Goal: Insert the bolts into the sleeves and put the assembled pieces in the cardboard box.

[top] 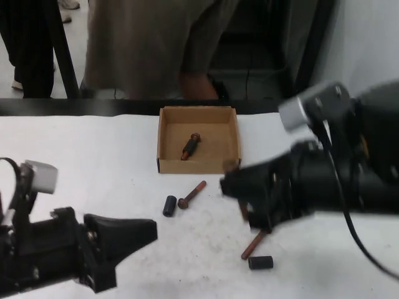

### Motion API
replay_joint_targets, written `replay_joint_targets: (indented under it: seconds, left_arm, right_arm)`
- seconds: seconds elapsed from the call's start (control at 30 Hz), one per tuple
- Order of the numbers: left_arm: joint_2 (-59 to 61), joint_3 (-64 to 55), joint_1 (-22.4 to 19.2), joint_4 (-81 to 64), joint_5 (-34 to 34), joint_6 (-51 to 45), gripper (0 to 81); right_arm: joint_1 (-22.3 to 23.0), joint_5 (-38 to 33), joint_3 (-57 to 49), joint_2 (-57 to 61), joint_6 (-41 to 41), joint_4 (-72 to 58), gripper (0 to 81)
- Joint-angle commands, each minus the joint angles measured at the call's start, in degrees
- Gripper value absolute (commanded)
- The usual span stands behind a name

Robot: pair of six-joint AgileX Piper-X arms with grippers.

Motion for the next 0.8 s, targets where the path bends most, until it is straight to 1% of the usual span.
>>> replay_joint_targets:
  seconds: [0.0,0.1,0.2,0.3,0.53,0.77]
  left_arm:
    - [-0.4,-0.1,-1.4,0.8,-2.1,0.5,0.8]
    - [-0.4,-0.1,-3.2,2.4,-5.0,0.1,0.8]
    - [-0.4,-0.3,-3.7,4.7,-6.5,-2.1,0.8]
    - [-0.4,-0.4,-3.7,7.0,-6.6,-3.4,0.8]
    - [-0.4,-1.8,-3.7,7.2,-6.2,-3.4,0.8]
    - [-0.4,-2.1,-3.7,7.2,-6.4,-2.9,0.8]
  right_arm:
    - [-2.8,-0.1,-5.3,3.9,-2.0,2.6,0.2]
    - [-5.0,-0.1,-10.8,8.9,-2.7,5.9,0.2]
    - [-7.1,-0.3,-17.0,15.0,-4.2,9.8,0.2]
    - [-8.7,-0.4,-24.0,21.1,-5.1,14.1,0.2]
    - [-11.6,-0.6,-43.0,35.7,-7.7,23.0,0.2]
    - [-13.7,-0.6,-61.3,49.2,-7.8,29.9,0.2]
